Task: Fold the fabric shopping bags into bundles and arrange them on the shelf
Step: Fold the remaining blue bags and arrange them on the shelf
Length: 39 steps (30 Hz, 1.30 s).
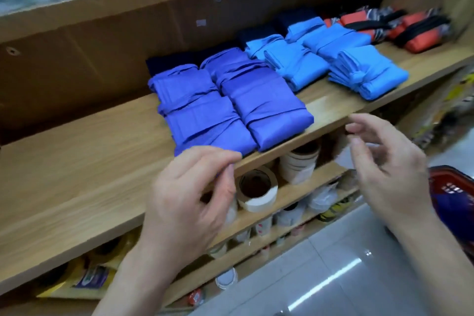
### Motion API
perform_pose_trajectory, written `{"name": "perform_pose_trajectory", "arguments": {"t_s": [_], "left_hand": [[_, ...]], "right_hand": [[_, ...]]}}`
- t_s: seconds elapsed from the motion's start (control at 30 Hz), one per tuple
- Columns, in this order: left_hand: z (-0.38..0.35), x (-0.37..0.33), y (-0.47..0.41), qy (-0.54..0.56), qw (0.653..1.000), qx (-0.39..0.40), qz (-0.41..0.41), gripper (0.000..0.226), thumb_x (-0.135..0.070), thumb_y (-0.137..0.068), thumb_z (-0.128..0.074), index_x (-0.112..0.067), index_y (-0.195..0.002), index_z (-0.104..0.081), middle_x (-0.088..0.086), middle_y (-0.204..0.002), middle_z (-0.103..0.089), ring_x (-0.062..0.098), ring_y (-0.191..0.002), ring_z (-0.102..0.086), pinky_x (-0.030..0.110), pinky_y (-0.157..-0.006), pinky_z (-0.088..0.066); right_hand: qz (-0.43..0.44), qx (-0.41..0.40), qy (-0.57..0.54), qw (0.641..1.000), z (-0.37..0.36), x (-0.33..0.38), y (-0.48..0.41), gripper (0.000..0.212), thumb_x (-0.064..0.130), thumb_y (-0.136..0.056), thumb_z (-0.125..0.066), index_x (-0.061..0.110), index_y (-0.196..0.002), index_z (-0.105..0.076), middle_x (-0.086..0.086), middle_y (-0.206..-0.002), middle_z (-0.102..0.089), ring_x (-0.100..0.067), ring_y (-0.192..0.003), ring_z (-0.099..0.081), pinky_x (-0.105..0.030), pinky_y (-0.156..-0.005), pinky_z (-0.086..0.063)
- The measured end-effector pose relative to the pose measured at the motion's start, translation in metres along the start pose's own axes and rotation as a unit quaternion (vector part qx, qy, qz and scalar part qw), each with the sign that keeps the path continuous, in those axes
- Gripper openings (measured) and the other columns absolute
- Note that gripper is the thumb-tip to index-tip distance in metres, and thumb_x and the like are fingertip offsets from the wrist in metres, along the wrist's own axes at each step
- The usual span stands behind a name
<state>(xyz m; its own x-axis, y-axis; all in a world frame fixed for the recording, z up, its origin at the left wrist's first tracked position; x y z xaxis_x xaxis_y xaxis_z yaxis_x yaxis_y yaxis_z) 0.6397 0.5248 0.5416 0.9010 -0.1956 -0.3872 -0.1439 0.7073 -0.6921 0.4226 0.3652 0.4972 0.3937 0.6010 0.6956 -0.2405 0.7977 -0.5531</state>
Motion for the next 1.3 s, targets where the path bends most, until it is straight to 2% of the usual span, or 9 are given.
{"name": "perform_pose_trajectory", "arguments": {"t_s": [0.2, 0.3, 0.4, 0.53, 0.67, 0.8, 1.03, 1.17, 1.3], "left_hand": [[-0.071, 0.0, 0.017, 0.054, 0.979, 0.193, -0.034, 0.022, -0.012, -0.085, -0.057, -0.016, -0.099, -0.073, -0.007, -0.096, -0.067, 0.008, -0.088, -0.063, 0.026, -0.076, -0.052], [-0.12, 0.002, 0.021, 0.04, 0.958, 0.282, -0.035, 0.022, -0.015, -0.083, -0.058, -0.021, -0.098, -0.073, -0.009, -0.096, -0.066, 0.012, -0.09, -0.063, 0.033, -0.076, -0.054], [-0.177, -0.007, 0.021, 0.023, 0.936, 0.347, -0.05, 0.022, -0.013, -0.08, -0.062, -0.022, -0.096, -0.074, -0.007, -0.095, -0.068, 0.017, -0.091, -0.065, 0.033, -0.076, -0.055], [-0.261, -0.035, 0.026, 0.008, 0.9, 0.43, -0.076, 0.028, -0.022, -0.082, -0.05, -0.024, -0.1, -0.072, -0.006, -0.102, -0.067, 0.02, -0.101, -0.061, 0.033, -0.081, -0.052], [-0.344, -0.077, 0.031, 0.016, 0.878, 0.473, -0.067, 0.025, -0.019, -0.088, -0.053, -0.025, -0.105, -0.07, -0.004, -0.106, -0.067, 0.019, -0.106, -0.059, 0.035, -0.083, -0.049], [-0.423, -0.129, 0.034, 0.029, 0.863, 0.502, -0.053, 0.025, -0.014, -0.086, -0.054, -0.019, -0.103, -0.072, 0.001, -0.104, -0.07, 0.023, -0.103, -0.062, 0.034, -0.083, -0.049], [-0.552, -0.189, 0.021, 0.057, 0.839, 0.541, -0.005, 0.025, -0.011, -0.092, -0.056, -0.017, -0.111, -0.071, 0.002, -0.113, -0.07, 0.021, -0.107, -0.061, 0.018, -0.081, -0.035], [-0.63, -0.207, 0.0, 0.065, 0.831, 0.551, 0.03, 0.031, -0.014, -0.094, -0.055, -0.02, -0.122, -0.065, -0.002, -0.122, -0.064, 0.018, -0.112, -0.06, 0.028, -0.094, -0.044], [-0.723, -0.215, -0.019, 0.072, 0.814, 0.572, 0.073, 0.033, -0.015, -0.094, -0.053, -0.02, -0.126, -0.062, 0.0, -0.124, -0.064, 0.019, -0.109, -0.06, 0.037, -0.094, -0.049]], "right_hand": [[-0.084, 0.06, 0.124, 0.987, 0.055, -0.038, 0.055, 0.041, -0.007, -0.084, -0.054, 0.018, -0.114, -0.067, 0.003, -0.097, -0.068, -0.018, -0.088, -0.067, -0.033, -0.079, -0.052], [-0.144, 0.097, 0.21, 0.962, 0.088, -0.065, 0.084, 0.04, -0.005, -0.082, -0.056, 0.019, -0.11, -0.07, 0.006, -0.096, -0.069, -0.017, -0.092, -0.066, -0.029, -0.082, -0.05], [-0.194, 0.114, 0.277, 0.934, 0.126, -0.098, 0.113, 0.038, -0.007, -0.08, -0.061, 0.016, -0.109, -0.071, 0.0, -0.099, -0.071, -0.025, -0.093, -0.068, -0.037, -0.081, -0.054], [-0.275, 0.127, 0.33, 0.894, 0.178, -0.153, 0.153, 0.035, -0.001, -0.083, -0.064, 0.019, -0.111, -0.071, 0.002, -0.107, -0.069, -0.025, -0.096, -0.067, -0.028, -0.075, -0.045], [-0.34, 0.114, 0.322, 0.876, 0.234, -0.214, 0.185, 0.04, 0.002, -0.084, -0.065, 0.021, -0.119, -0.067, 0.001, -0.113, -0.067, -0.025, -0.097, -0.066, -0.031, -0.076, -0.048], [-0.417, 0.038, 0.274, 0.866, 0.287, -0.276, 0.207, 0.038, 0.013, -0.09, -0.063, 0.018, -0.128, -0.061, -0.006, -0.115, -0.066, -0.026, -0.101, -0.064, -0.039, -0.086, -0.051], [-0.507, -0.041, 0.207, 0.836, 0.341, -0.375, 0.218, 0.036, 0.021, -0.095, -0.058, 0.022, -0.131, -0.057, -0.003, -0.12, -0.063, -0.02, -0.102, -0.061, -0.041, -0.092, -0.049], [-0.533, -0.066, 0.187, 0.823, 0.355, -0.437, 0.199, 0.037, 0.02, -0.095, -0.056, 0.021, -0.132, -0.055, -0.002, -0.118, -0.063, -0.018, -0.1, -0.06, -0.038, -0.091, -0.049], [-0.545, -0.074, 0.183, 0.815, 0.358, -0.509, 0.169, 0.035, 0.02, -0.096, -0.056, 0.019, -0.132, -0.056, -0.001, -0.118, -0.062, -0.018, -0.101, -0.059, -0.037, -0.09, -0.049]]}}
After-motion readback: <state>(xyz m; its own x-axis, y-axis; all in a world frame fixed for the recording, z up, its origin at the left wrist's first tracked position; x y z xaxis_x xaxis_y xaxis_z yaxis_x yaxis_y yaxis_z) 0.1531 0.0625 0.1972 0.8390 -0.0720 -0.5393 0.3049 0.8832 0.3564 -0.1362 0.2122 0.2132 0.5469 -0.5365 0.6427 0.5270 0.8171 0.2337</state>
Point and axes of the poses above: each hand's wrist, its own y-axis away from the middle knuckle, its own z-axis out of the back of the hand, x = y × z, the point moved 3 cm from there along -y, towards the middle knuckle
